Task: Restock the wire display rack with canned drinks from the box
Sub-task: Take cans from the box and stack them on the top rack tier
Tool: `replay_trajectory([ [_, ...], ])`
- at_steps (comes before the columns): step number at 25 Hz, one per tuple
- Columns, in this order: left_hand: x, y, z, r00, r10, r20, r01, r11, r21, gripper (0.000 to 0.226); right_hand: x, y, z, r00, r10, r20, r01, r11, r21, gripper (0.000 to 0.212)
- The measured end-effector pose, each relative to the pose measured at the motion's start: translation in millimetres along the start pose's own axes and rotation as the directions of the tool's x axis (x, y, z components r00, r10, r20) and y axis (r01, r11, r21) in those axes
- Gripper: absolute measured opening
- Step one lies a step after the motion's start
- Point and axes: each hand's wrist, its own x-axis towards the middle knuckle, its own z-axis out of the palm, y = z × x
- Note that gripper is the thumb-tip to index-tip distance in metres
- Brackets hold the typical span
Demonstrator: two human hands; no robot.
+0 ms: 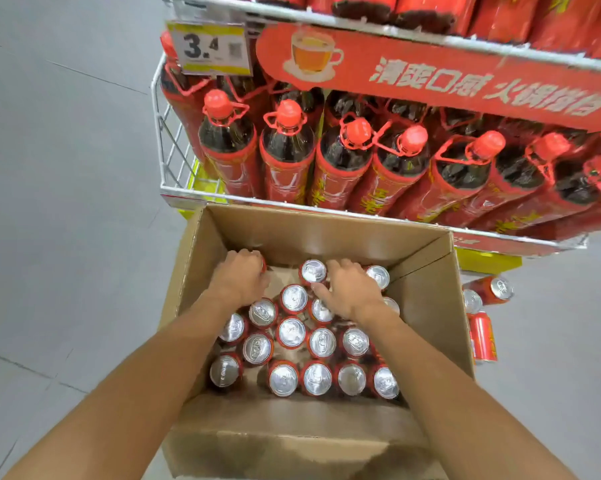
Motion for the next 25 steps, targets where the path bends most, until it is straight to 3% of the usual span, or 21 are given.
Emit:
replay_trajectory([
  [9, 38, -7, 59, 0.956, -0.102, -0.274, 0.078, 0.992, -0.095, 0.048, 55, -2, 46, 0.988, 0.096, -0.124, -0.088, 0.994, 0.065, 0.068],
  [16, 32, -10, 67, 0.939, -0.120, -0.323, 0.055, 0.977, -0.205, 0.049, 53, -17, 50, 0.960, 0.233, -0.159, -0.190, 0.951, 0.244, 0.056],
  [20, 6, 4, 20, 0.945, -0.089, -0.314, -0.013, 0.952, -0.307, 0.053, 22, -16, 7, 0.958, 0.223, -0.178, -0.156, 0.932, 0.328, 0.051],
  [25, -81, 47, -120, 0.959, 0.039, -0.281, -0.161, 0.892, -0.422, 0.064, -72, -34, -143, 0.972, 0.139, -0.188, -0.066, 0.934, 0.351, 0.054],
])
